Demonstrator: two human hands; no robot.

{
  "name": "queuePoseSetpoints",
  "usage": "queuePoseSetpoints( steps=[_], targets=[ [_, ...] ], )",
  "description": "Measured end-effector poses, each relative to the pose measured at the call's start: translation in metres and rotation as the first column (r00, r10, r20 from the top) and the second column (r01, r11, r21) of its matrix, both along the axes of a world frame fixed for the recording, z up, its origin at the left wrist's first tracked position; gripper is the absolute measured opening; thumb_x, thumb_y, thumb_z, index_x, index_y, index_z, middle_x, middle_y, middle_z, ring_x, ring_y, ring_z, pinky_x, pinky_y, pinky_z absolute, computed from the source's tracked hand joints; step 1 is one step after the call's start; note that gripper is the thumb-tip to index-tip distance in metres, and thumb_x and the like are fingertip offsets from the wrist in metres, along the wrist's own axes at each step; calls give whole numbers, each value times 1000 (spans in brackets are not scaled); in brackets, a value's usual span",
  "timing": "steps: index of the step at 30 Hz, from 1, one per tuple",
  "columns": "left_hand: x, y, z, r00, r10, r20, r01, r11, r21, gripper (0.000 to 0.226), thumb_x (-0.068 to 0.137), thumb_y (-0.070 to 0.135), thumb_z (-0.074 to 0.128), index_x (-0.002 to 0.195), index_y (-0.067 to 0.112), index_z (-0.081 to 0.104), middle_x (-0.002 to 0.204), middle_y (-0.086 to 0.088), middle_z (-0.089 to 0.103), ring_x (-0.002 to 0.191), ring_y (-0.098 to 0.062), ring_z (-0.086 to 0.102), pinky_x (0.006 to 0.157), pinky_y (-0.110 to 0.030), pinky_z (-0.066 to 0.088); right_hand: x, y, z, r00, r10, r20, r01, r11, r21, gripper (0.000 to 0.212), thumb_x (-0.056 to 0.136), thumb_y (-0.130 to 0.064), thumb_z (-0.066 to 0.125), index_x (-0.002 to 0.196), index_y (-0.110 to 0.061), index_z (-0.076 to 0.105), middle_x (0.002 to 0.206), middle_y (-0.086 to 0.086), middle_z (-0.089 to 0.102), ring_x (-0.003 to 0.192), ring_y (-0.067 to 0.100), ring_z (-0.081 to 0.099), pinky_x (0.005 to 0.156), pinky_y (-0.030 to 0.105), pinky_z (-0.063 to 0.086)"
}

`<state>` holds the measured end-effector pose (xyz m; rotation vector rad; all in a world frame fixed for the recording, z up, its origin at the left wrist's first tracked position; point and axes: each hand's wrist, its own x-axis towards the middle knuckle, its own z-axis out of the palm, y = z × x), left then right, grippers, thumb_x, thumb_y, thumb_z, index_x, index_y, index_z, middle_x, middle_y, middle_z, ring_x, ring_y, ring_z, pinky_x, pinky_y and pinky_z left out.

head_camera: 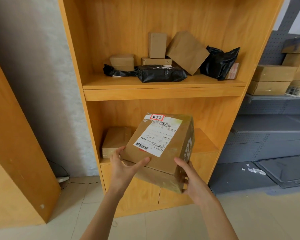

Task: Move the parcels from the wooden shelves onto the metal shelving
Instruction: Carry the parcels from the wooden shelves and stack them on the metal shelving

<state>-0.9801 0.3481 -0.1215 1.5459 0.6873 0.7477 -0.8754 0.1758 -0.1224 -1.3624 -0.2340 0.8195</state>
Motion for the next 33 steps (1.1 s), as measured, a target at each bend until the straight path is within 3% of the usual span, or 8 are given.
queuePoseSetpoints(
  steps=[5, 8, 14, 17, 21, 25, 29, 33],
  targets=[
    [-9, 30, 12, 970, -242, 28, 237, 906, -352, 73, 59, 66, 66, 121, 32, 52, 124, 3, 53, 115, -22, 51, 83, -41, 49, 15, -11, 10, 999, -7, -43, 9, 998, 60, 81, 49, -56, 84, 122, -32, 58, 122, 4, 61, 110, 23, 57, 85, 45, 51],
    [-12, 42, 16, 891, -451, 55, 426, 787, -447, 74, 55, 64, 70, 121, 32, 58, 120, -4, 65, 111, -27, 58, 89, -50, 50, 23, -11, 19, 996, 85, 3, -85, 995, 56, 97, 30, -60, 87, 119, -32, 61, 122, 3, 63, 112, 23, 56, 83, 43, 52],
    [-17, 47, 2, 823, -549, 150, 535, 658, -530, 86, 34, 61, 86, 112, 29, 67, 111, -9, 69, 99, -27, 62, 81, -45, 50, 32, -2, 24, 982, 182, 55, -184, 982, 29, 116, 33, -62, 87, 137, -30, 47, 132, -1, 57, 121, 20, 51, 90, 38, 48],
    [-13, 44, -2, 852, -510, 122, 489, 688, -537, 78, 37, 57, 82, 108, 30, 67, 108, -8, 69, 99, -31, 62, 84, -52, 50, 34, 3, 17, 994, 105, 41, -108, 991, 84, 99, 48, -71, 80, 136, -36, 50, 138, -5, 54, 128, 16, 47, 110, 41, 34],
    [1, 29, 1, 927, -371, 54, 328, 735, -594, 91, 46, 58, 75, 129, 30, 49, 125, -12, 56, 113, -35, 53, 84, -56, 48, 26, 18, 15, 992, -126, 20, 122, 982, 145, 123, 51, -75, 69, 150, -45, 2, 158, -15, 12, 145, 17, 16, 117, 54, 13],
    [18, -1, 9, 980, -166, 110, 198, 746, -636, 89, 55, 54, 71, 135, 35, 36, 117, -3, 52, 105, -28, 50, 75, -53, 50, -2, 39, 8, 989, -145, -26, 147, 983, 111, 143, 37, -72, 72, 147, -45, -15, 161, -3, -3, 147, 29, 6, 113, 61, 15],
    [34, -34, 16, 979, -47, 199, 175, 697, -696, 102, 51, 51, 76, 137, 42, 22, 109, 6, 53, 101, -26, 53, 81, -56, 50, -20, 58, -6, 994, -64, -88, 74, 990, 122, 145, 36, -79, 77, 147, -48, -11, 156, -2, 25, 142, 26, 26, 111, 60, 22],
    [35, -43, 13, 974, -55, 218, 194, 693, -694, 118, 38, 57, 77, 138, 43, 17, 116, 4, 55, 105, -26, 54, 82, -52, 48, -21, 54, -3, 996, -59, -61, 69, 982, 174, 105, 47, -70, 79, 139, -51, 31, 136, -2, 52, 126, 23, 48, 103, 59, 36]
  ],
)
